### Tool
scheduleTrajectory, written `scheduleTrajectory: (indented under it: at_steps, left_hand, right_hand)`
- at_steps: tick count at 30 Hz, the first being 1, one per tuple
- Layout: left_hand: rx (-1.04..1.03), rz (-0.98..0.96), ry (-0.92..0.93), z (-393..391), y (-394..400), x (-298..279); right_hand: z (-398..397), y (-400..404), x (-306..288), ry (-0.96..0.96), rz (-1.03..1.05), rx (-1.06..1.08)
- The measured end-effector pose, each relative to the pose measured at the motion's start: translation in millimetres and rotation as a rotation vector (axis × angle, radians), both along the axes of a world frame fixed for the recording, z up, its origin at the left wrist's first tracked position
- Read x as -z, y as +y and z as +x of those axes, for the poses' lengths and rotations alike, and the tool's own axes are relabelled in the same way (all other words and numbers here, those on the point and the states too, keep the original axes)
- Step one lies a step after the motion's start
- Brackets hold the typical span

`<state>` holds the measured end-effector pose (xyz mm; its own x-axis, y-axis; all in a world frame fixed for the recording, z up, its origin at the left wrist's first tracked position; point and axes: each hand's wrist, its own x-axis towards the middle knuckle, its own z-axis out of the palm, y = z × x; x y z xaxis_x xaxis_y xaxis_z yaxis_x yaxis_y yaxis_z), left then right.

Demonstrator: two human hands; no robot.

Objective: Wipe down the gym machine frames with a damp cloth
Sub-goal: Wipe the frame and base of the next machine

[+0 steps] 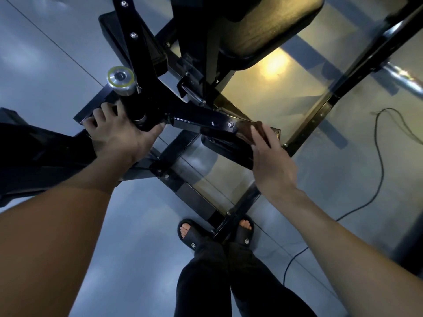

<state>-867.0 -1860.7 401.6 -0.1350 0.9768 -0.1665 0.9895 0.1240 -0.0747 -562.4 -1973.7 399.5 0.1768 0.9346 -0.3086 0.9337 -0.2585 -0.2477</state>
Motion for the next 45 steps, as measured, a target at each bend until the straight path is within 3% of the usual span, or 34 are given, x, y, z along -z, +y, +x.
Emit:
scheduleTrajectory:
  at_steps: [4,7,9,15,20,22,26,30,35,37,39,41,43,45]
  left_hand:
    - [-0.007,0.011,-0.016,0,-1,-2]
    - [-0.023,-0.001,-0.024,0,1,-3]
    - [-0.023,-0.009,-0.025,1,2,-4]
    - [-0.022,-0.014,-0.023,2,1,-5]
    - [-0.039,-0.009,-0.061,3,2,-6]
    - [-0.041,-0.005,-0.061,3,3,-6]
    - [-0.06,-0.042,-0.01,4,5,-5]
    - [-0.046,-0.003,-0.011,2,4,-2]
    - [-0.034,0.013,-0.043,3,2,0]
    - [-0.039,0.012,-0.053,1,1,1]
    - [-0.039,0.003,-0.041,1,2,2]
    - [-0.04,-0.01,-0.024,1,3,2]
    - [-0.044,-0.014,-0.006,0,5,2]
    - [-0.048,-0.015,-0.006,1,4,1]
  right_hand:
    - [3,16,-3,-0.007,0.069,0.171]
    - [-15,22,-1,0.055,0.102,0.021]
    - [-5,12,1,-0.031,0.04,-0.063]
    - [5,17,-2,0.025,0.072,0.163]
    - [-7,3,-1,-0.006,-0.016,-0.032]
    - [11,-6,-2,-0.025,-0.056,-0.013]
    - [1,18,-8,0.077,0.072,0.206]
    - [-42,30,-2,0.17,0.196,0.016]
    - [4,3,8,-0.076,-0.079,-0.059]
    - [12,5,8,-0.13,-0.074,-0.033]
    - [-9,17,3,-0.09,-0.003,-0.017]
    - [-40,30,1,0.077,0.138,0.072]
    - [-62,38,0,0.173,0.188,0.021]
    - [-60,32,1,0.148,0.154,-0.086]
